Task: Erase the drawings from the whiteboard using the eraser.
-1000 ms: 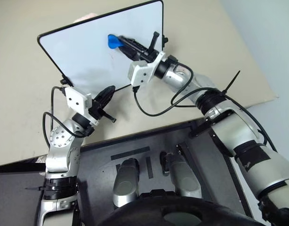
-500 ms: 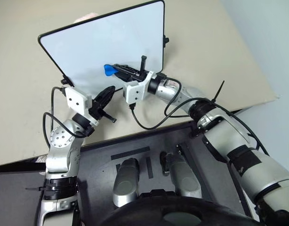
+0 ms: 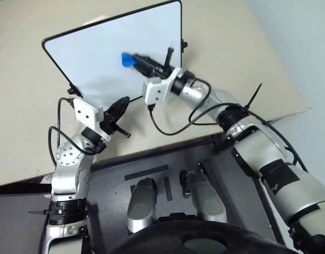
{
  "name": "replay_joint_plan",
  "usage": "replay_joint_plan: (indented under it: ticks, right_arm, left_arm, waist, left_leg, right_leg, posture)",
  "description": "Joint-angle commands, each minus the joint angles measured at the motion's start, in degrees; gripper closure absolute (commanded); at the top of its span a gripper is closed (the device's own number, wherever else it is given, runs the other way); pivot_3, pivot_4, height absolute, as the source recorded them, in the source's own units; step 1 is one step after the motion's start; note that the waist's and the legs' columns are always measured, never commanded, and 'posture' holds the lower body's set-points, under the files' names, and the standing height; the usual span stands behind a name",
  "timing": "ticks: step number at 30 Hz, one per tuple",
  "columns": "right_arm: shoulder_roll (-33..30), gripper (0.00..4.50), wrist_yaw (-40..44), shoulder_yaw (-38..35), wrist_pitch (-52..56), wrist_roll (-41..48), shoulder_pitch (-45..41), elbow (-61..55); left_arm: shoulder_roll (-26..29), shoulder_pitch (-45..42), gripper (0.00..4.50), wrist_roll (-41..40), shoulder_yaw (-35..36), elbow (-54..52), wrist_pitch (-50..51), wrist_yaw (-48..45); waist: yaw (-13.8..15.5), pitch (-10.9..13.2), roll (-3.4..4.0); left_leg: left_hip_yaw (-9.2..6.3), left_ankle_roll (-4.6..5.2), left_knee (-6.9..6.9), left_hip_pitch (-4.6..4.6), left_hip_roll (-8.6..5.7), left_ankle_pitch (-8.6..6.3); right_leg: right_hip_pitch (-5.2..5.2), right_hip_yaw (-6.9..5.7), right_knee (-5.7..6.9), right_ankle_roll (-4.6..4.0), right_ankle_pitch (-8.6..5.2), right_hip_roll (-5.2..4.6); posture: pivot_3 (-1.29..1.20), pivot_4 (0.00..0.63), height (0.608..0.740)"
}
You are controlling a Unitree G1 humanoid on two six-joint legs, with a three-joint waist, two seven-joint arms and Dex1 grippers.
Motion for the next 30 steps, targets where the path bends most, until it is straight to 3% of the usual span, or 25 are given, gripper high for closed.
replay_joint_plan:
  ticks: [1, 12, 15, 17, 21, 23, 26, 30]
  right_arm:
    - [0.82, 4.27, 3.19, 1.50, 0.14, -0.24, 0.65, 0.35]
    - [-1.65, 4.27, 5.03, -1.50, 0.98, 2.61, 0.57, -1.15]
    - [-5.03, 4.27, 12.54, -4.91, 0.95, 9.13, 3.39, -5.45]
    - [-8.44, 4.27, 22.50, -7.72, 3.52, 17.34, 7.98, -13.01]
    - [-17.75, 4.27, 44.97, -12.11, 21.86, 37.04, 20.06, -37.88]
    - [-21.28, 4.27, 50.70, -14.22, 33.04, 42.94, 23.64, -46.94]
    - [-25.80, 4.27, 54.79, -17.72, 45.63, 48.61, 27.57, -55.19]
    - [-28.94, 4.27, 54.31, -23.17, 57.03, 53.00, 31.75, -60.85]
  left_arm:
    - [-0.07, 0.17, 4.50, -0.13, 0.58, -2.08, -0.73, 0.35]
    - [-0.16, 0.17, 4.50, 0.04, 0.55, -1.99, -0.83, 0.59]
    - [-0.23, 0.32, 4.50, -0.05, 0.71, -2.10, -0.99, 0.75]
    - [-0.11, 0.65, 4.50, -0.19, 0.89, -2.11, -1.15, 0.64]
    - [-0.03, 1.25, 4.50, -0.28, 0.82, -2.25, -1.14, 0.48]
    - [0.00, 1.07, 4.50, -0.22, 0.56, -2.12, -1.08, 0.35]
    - [0.06, 0.07, 4.50, -0.33, 0.28, -1.76, -0.85, 0.21]
    - [0.63, -0.84, 4.50, -0.79, 0.48, -1.26, -0.63, -0.70]
  waist:
    - [0.04, 0.00, 0.00]
    - [0.11, 0.00, 0.00]
    - [0.69, 0.00, 0.00]
    - [1.06, -0.04, -0.07]
    - [1.36, -0.08, -0.14]
    - [1.15, -0.08, -0.14]
    - [0.43, -0.08, -0.15]
    - [0.46, -0.06, -0.18]
  left_leg:
    - [0.00, 0.00, 0.00, -0.03, 0.00, 0.00]
    - [0.00, -0.09, 0.02, -0.12, 0.00, -0.12]
    - [0.00, -0.09, 0.06, -0.13, 0.00, -0.12]
    - [0.00, -0.09, 0.08, -0.13, 0.00, -0.12]
    - [0.02, -0.03, 0.17, -0.15, -0.02, -0.33]
    - [0.07, -0.01, 0.25, -0.17, -0.02, -0.48]
    - [0.09, -0.02, 0.26, -0.10, -0.02, -0.53]
    - [0.08, 0.03, 0.24, 0.23, -0.02, -0.49]
  right_leg:
    - [-0.02, 0.00, -0.01, 0.02, -0.02, 0.00]
    - [-0.07, -0.02, -0.03, 0.00, -0.12, 0.00]
    - [-0.04, -0.02, -0.03, 0.00, -0.12, 0.00]
    - [0.01, -0.01, -0.05, 0.02, -0.13, 0.00]
    - [0.14, -0.01, -0.14, 0.15, -0.34, 0.00]
    - [0.14, -0.01, -0.13, 0.19, -0.48, 0.00]
    - [0.18, 0.01, -0.12, 0.20, -0.54, 0.00]
    - [0.48, 0.01, -0.11, 0.21, -0.58, 0.01]
  posture:
    - [0.00, 0.150, 0.740]
    - [0.00, 0.150, 0.740]
    - [0.00, 0.150, 0.740]
    - [0.00, 0.150, 0.740]
    - [0.00, 0.150, 0.740]
    - [0.00, 0.150, 0.740]
    - [0.00, 0.150, 0.740]
    - [0.00, 0.150, 0.740]
